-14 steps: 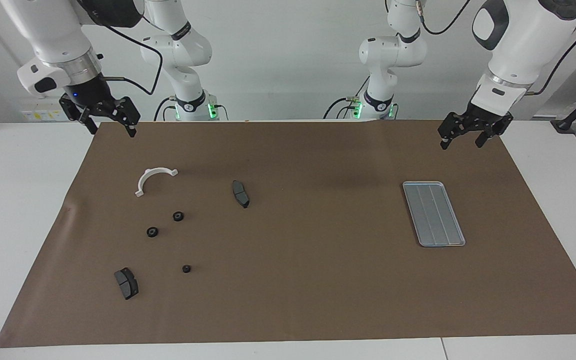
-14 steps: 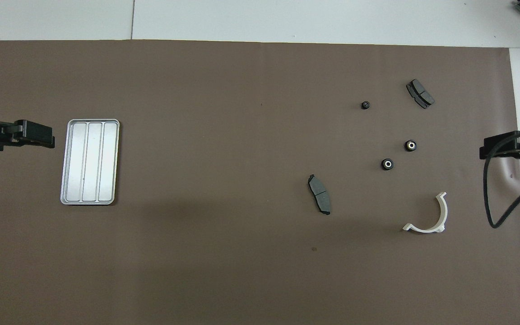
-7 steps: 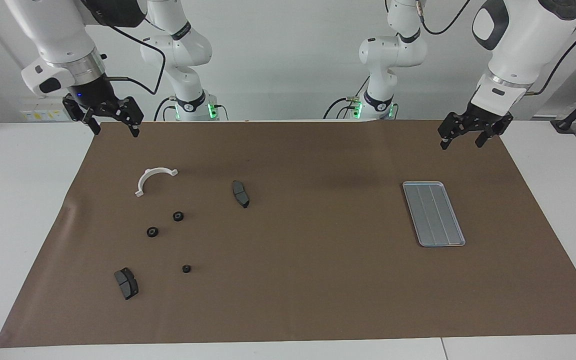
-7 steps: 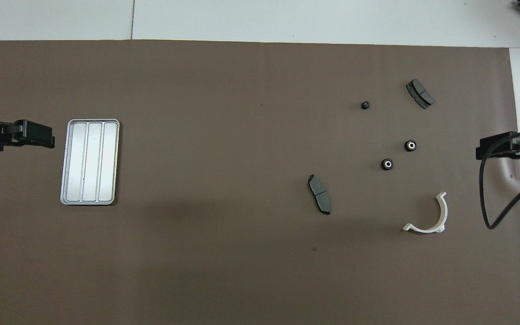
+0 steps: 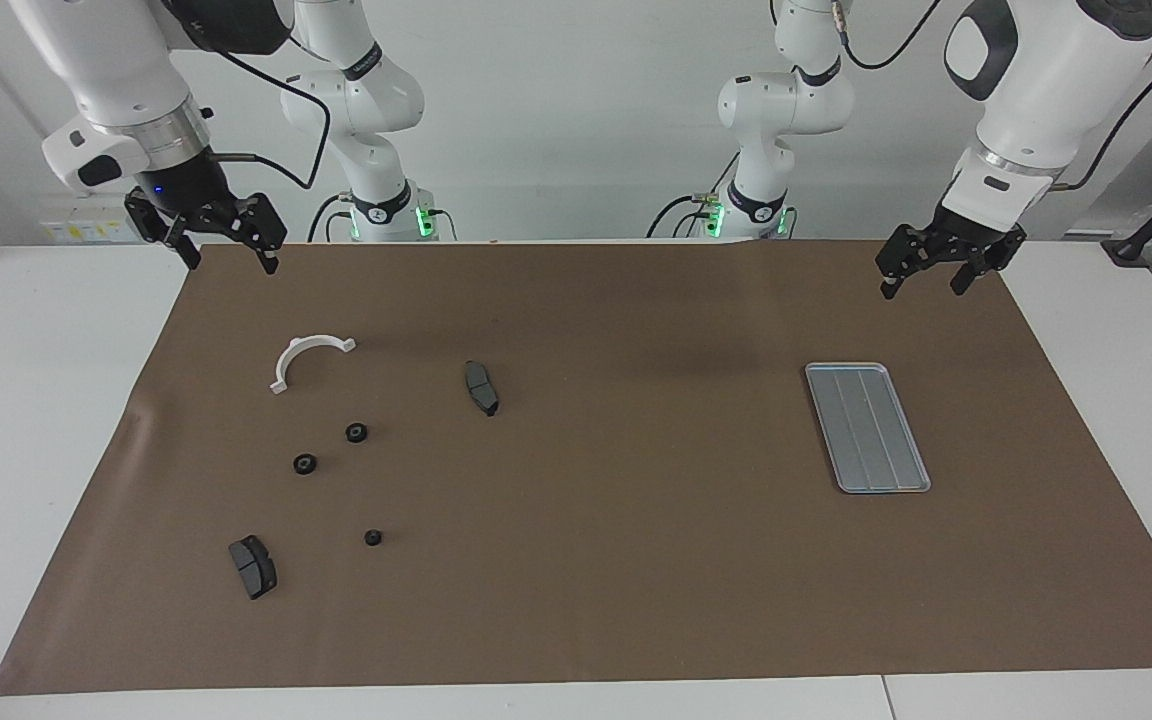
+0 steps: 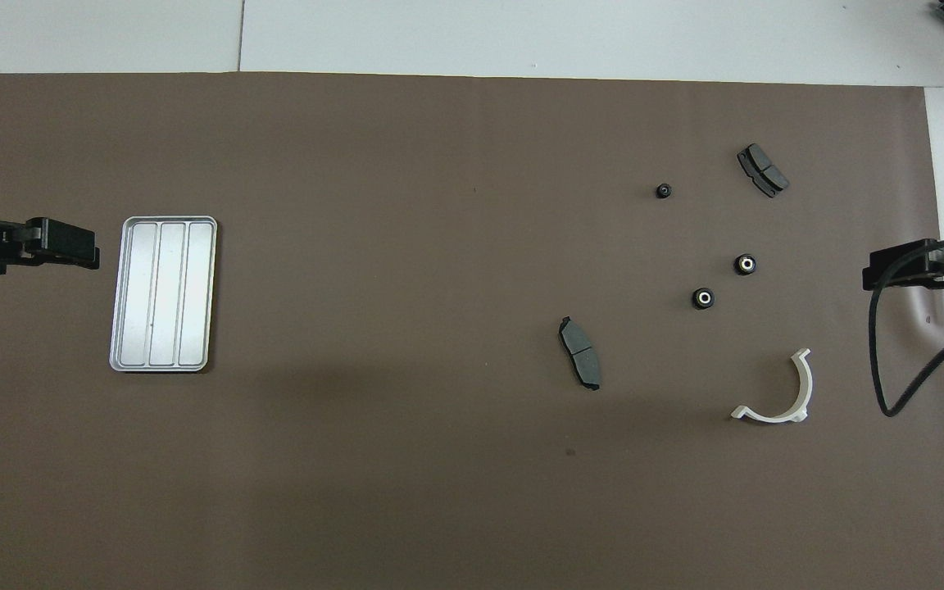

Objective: Place bearing gear from tray to pile

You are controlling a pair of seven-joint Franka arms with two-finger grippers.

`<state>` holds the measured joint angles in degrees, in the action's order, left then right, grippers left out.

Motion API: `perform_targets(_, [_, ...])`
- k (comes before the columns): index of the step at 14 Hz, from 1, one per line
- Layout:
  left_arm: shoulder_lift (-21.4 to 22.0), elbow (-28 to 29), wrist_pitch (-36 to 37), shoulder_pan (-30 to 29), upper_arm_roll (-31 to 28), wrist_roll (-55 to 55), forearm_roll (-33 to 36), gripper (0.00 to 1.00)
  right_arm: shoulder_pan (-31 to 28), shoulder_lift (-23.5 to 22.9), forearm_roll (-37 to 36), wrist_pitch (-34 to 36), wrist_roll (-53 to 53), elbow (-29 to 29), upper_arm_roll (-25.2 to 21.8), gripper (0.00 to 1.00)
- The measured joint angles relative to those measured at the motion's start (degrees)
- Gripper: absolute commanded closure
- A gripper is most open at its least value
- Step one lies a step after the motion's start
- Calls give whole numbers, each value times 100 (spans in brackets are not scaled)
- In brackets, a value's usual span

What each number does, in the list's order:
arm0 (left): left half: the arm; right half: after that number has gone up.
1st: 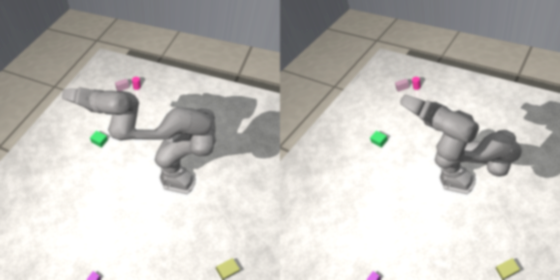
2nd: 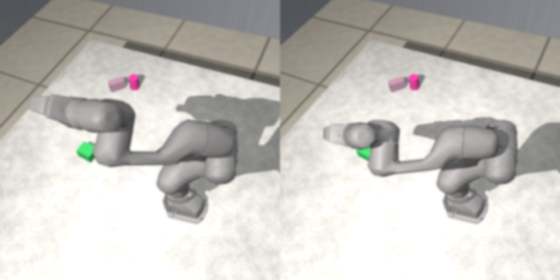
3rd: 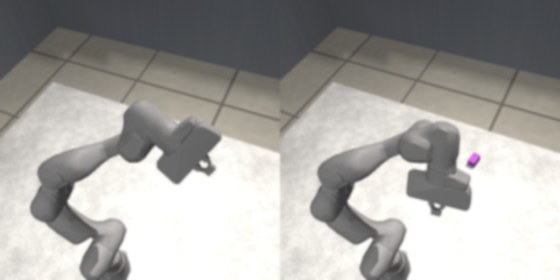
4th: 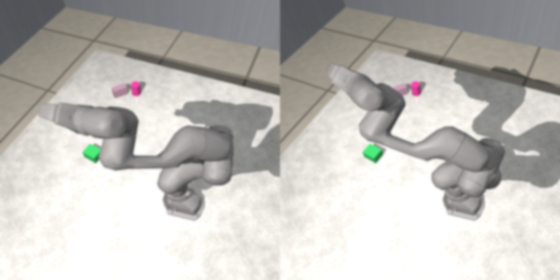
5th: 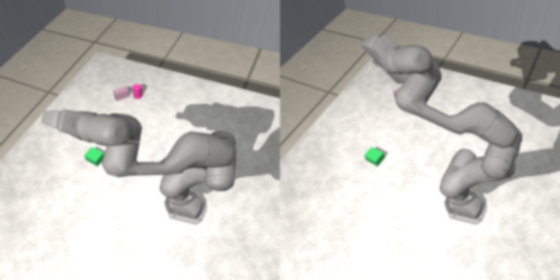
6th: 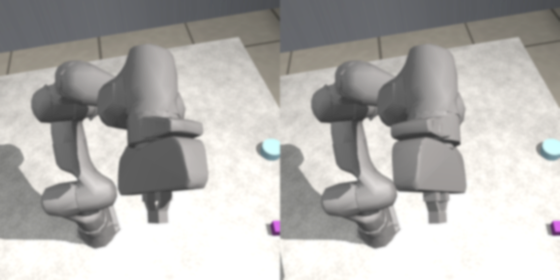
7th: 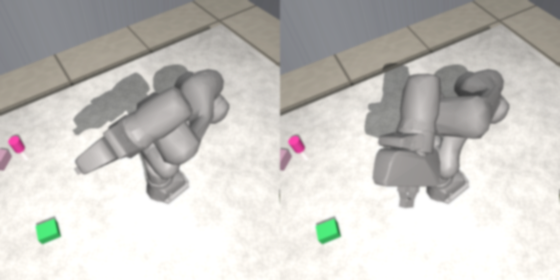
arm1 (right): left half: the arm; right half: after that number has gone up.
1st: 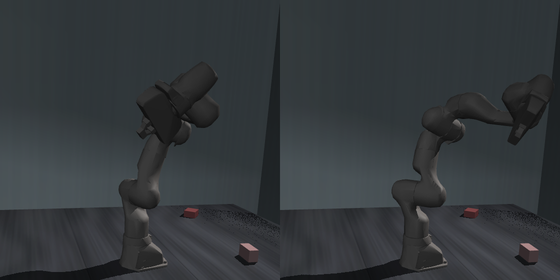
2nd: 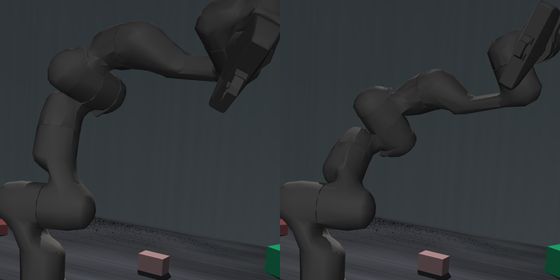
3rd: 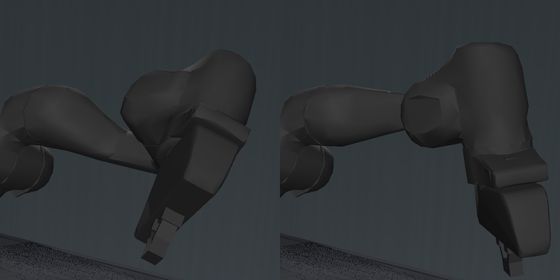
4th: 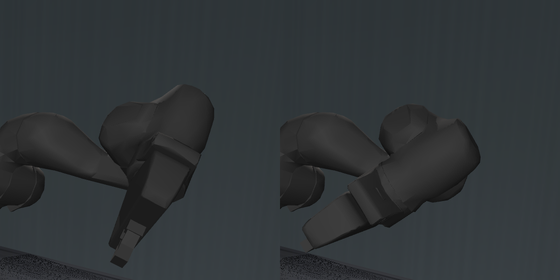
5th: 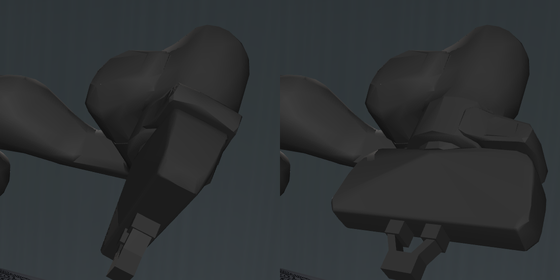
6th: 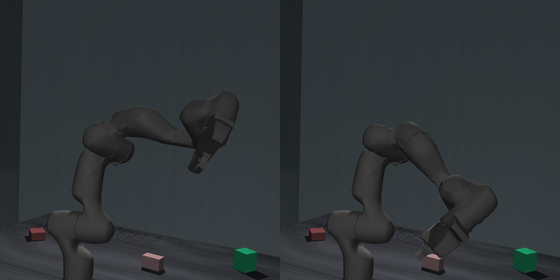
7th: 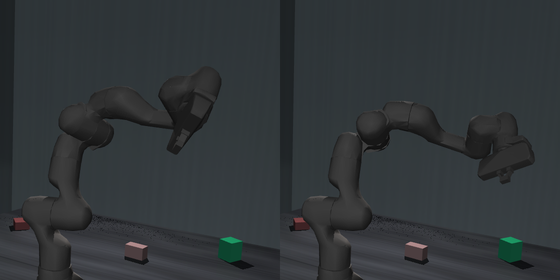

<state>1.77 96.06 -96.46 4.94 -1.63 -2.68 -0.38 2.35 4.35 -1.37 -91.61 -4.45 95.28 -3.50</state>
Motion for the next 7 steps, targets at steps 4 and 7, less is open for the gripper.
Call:
perform_targets(4, [0, 0, 0, 0, 0, 0, 0, 0, 9, 0, 0, 52, 0, -2, -1, 0])
perform_targets(7, [0, 0, 0, 0, 0, 0, 0, 0, 9, 2, -1, 230, 0, -40, -1, 0])
